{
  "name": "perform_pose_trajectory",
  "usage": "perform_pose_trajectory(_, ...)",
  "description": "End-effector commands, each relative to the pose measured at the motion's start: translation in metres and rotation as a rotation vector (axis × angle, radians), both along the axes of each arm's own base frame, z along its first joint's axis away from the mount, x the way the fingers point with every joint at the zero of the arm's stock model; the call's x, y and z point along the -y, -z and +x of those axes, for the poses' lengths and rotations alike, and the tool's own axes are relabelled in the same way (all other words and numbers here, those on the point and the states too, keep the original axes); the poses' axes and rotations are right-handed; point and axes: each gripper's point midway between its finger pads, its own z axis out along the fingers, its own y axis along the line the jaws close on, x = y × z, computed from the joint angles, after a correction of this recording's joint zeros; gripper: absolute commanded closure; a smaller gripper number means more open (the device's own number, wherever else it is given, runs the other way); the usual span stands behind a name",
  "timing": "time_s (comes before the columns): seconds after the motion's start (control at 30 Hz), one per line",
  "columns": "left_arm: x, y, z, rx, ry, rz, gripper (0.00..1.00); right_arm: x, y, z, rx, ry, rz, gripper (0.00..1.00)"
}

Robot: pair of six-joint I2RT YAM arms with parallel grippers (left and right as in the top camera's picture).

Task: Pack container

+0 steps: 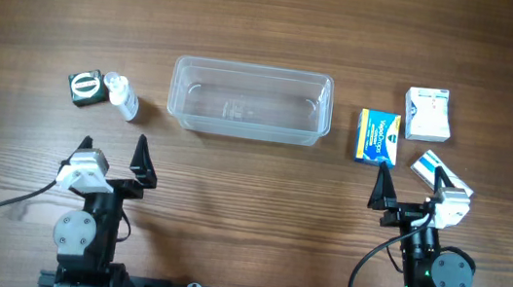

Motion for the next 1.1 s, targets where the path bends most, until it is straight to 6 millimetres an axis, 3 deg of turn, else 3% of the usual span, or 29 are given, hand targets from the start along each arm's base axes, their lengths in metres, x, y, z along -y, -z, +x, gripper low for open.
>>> perform_pose_trajectory(0.0, 0.000, 0.002, 0.000, -0.005, 0.003, 0.018, 0.00, 0.000, 0.001, 0.000, -0.001, 0.000, -0.003, 0.00)
perform_pose_trajectory(0.67, 0.000, 0.002, 0.000, -0.005, 0.003, 0.018, 0.00, 0.002, -0.005, 0.000, 0.023, 0.008, 0.002, 0.00)
perform_pose_trajectory(0.8, 0.000, 0.002, 0.000, -0.005, 0.003, 0.018, 0.00, -0.001, -0.008, 0.000, 0.026, -0.006, 0.094, 0.00)
perform_pose_trajectory(1.07, 0.000, 0.002, 0.000, -0.005, 0.003, 0.018, 0.00, -0.003, -0.041, 0.000, 0.017, -0.019, 0.050, 0.00)
